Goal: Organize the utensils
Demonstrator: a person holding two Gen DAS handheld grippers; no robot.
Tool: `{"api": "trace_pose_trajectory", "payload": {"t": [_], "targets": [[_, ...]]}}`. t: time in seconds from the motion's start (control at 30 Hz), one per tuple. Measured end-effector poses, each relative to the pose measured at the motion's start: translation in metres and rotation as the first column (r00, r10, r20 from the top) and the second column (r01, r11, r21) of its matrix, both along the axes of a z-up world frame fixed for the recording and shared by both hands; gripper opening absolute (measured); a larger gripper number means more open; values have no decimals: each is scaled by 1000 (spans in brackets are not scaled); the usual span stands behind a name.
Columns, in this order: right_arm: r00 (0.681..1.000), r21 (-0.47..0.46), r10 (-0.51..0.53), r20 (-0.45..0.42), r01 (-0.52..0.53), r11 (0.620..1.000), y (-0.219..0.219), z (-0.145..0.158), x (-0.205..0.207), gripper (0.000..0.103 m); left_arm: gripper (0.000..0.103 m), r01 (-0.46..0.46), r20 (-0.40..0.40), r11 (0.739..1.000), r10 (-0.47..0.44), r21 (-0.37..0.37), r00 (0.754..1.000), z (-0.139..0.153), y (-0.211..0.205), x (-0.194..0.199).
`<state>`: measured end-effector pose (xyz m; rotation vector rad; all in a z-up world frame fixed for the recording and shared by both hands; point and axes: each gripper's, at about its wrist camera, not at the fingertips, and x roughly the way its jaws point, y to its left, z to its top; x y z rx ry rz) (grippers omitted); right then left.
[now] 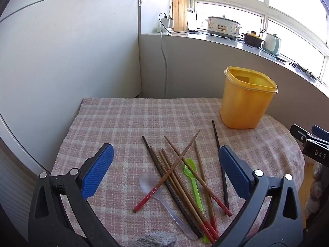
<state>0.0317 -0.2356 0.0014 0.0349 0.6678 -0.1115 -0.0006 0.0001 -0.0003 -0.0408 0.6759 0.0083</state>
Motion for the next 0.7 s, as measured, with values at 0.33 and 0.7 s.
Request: {"api": "trace_pose_trajectory", "payload": {"t": [0.33,0.7], "targets": [[1000,11,8,4,-8,1000,-2,2,-1,102,103,1,-6,1000,-1,2,1000,1,-1,2],[1000,1,-3,6,3,1000,-1,2,-2,102,103,4,0,1000,-4,1,1000,1,-1,1]]}}
